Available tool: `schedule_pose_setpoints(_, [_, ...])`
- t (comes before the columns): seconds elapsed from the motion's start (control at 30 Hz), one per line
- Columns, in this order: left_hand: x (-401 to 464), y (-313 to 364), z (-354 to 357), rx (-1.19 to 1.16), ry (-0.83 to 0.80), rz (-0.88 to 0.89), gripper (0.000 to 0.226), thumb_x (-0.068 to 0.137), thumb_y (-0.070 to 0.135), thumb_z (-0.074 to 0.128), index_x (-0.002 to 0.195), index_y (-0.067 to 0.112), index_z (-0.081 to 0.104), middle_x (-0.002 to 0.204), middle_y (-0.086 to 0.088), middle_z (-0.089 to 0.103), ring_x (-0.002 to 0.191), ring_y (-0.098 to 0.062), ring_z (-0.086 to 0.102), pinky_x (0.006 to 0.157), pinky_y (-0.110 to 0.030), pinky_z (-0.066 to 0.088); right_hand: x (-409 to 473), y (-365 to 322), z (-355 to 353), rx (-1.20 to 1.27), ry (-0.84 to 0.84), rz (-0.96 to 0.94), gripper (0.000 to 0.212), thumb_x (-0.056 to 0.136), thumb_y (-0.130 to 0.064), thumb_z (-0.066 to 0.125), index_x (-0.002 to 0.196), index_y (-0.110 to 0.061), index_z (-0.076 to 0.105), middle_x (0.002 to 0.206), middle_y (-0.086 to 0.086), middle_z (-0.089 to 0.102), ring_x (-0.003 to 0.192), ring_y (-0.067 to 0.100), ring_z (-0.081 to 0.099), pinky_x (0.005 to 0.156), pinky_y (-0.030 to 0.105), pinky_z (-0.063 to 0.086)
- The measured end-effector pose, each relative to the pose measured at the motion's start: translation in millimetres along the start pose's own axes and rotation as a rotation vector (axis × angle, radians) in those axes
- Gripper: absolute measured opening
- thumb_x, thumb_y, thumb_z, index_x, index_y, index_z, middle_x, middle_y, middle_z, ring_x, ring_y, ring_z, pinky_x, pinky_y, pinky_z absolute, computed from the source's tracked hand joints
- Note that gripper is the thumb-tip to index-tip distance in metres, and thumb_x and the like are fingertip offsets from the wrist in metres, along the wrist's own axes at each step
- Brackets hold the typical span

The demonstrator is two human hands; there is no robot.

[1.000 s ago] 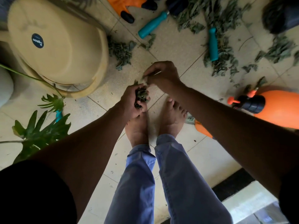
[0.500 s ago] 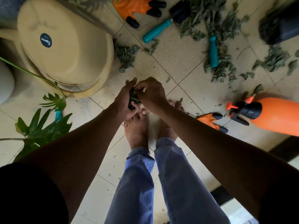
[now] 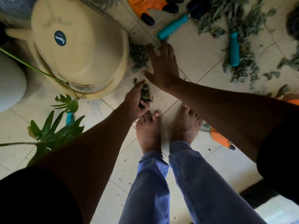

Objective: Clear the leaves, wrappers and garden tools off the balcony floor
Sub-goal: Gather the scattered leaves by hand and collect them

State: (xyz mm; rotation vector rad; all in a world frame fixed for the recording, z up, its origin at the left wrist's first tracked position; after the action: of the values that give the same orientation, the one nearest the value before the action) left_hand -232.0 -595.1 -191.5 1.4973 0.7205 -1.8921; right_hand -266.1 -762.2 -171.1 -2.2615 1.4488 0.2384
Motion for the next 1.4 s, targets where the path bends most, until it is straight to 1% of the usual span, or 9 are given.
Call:
schedule_pose_setpoints(0.17, [-9,13,-25,0.109,0.091,-0.017,0.027,0.098,0.043,0.063,0.082,0.022,0.057,0.072,0.004,0.054,0.056,-0.007,0.052,0.029,-0.014,0.026,19,-46,12,0.013,-0.013,-0.134,0.087,0.084,-0.037,0.076,0.155,-0.015,0.032,0.162,0.023,0.02,0.147,0.039,0.027,0.114,0.047,0.039])
schedule_pose_setpoints(0.37, [-13,13,-37,0.077,0.081,-0.043,0.028,0.098,0.041,0.065,0.08,0.021,0.059,0.072,0.003,0.054,0.058,-0.008,0.05,0.029,-0.013,0.026,53,-52,4,0.073,0.044,-0.006,0.103,0.069,-0.054,0.071,0.157,-0.022,0.03,0.154,0.015,0.037,0.136,0.038,0.039,0.102,0.048,0.042])
schedule_pose_setpoints(0.47, [-10,14,-38,0.097,0.056,-0.058,0.027,0.098,0.041,0.064,0.08,0.022,0.06,0.072,0.004,0.054,0.061,-0.007,0.049,0.029,-0.012,0.026,61,-47,0,0.068,0.147,0.062,0.074,0.072,-0.047,0.063,0.142,-0.031,0.048,0.146,0.013,0.045,0.129,0.038,0.044,0.099,0.049,0.042])
schedule_pose_setpoints(0.57, [-7,18,-39,0.084,0.02,-0.049,0.026,0.099,0.041,0.063,0.081,0.023,0.061,0.072,0.005,0.053,0.06,-0.006,0.049,0.029,-0.012,0.026,63,-52,0,0.062,0.228,0.135,0.044,0.079,-0.034,0.055,0.122,-0.024,0.061,0.138,0.017,0.051,0.121,0.041,0.048,0.094,0.051,0.041])
schedule_pose_setpoints(0.77, [-2,23,-42,0.082,0.024,-0.035,0.027,0.1,0.041,0.061,0.081,0.023,0.059,0.073,0.005,0.051,0.06,-0.006,0.048,0.029,-0.011,0.024,59,-51,-6,0.123,0.287,0.121,0.018,0.088,-0.028,0.057,0.102,-0.021,0.065,0.117,0.011,0.057,0.109,0.036,0.051,0.089,0.045,0.042])
schedule_pose_setpoints(0.93, [-8,9,-41,0.092,0.023,-0.08,0.026,0.101,0.042,0.059,0.083,0.023,0.059,0.073,0.006,0.051,0.053,-0.003,0.051,0.028,-0.011,0.024,30,-21,-8,0.092,0.162,0.001,0.026,0.094,-0.034,0.046,0.107,-0.021,0.065,0.122,0.011,0.053,0.113,0.032,0.05,0.086,0.04,0.043])
schedule_pose_setpoints(1.07, [-7,-22,-42,0.307,0.121,-0.084,0.02,0.106,0.051,0.048,0.105,0.032,0.055,0.078,0.016,0.046,0.052,0.001,0.054,0.033,-0.014,0.036,-10,12,-7,0.112,0.039,-0.085,0.041,0.09,-0.04,0.053,0.123,-0.018,0.065,0.13,0.013,0.053,0.119,0.034,0.048,0.091,0.042,0.046])
schedule_pose_setpoints(1.17, [-4,-12,-35,0.082,0.019,-0.09,0.026,0.1,0.04,0.061,0.084,0.019,0.06,0.075,0.001,0.055,0.058,-0.009,0.052,0.028,-0.013,0.028,-35,34,-6,0.137,-0.018,-0.078,0.065,0.086,-0.037,0.061,0.146,-0.013,0.049,0.142,0.015,0.049,0.129,0.036,0.045,0.099,0.046,0.046])
schedule_pose_setpoints(1.4, [-4,-20,-29,0.114,0.003,-0.069,0.029,0.099,0.039,0.063,0.079,0.019,0.061,0.073,0.001,0.056,0.051,-0.009,0.055,0.028,-0.014,0.028,-45,26,-2,-0.084,-0.086,-0.154,0.085,0.087,-0.021,0.07,0.159,-0.02,0.026,0.161,0.015,0.028,0.144,0.036,0.033,0.105,0.046,0.047])
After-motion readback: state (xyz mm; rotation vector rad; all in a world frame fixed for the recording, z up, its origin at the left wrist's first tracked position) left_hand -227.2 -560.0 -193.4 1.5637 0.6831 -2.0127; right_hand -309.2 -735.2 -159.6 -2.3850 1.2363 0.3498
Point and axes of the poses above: each hand's wrist, its own x-axis towards the middle knuckle, its own z-axis out of the palm, y = z × x, the point moved 9 cm from there along x, towards the middle knuckle
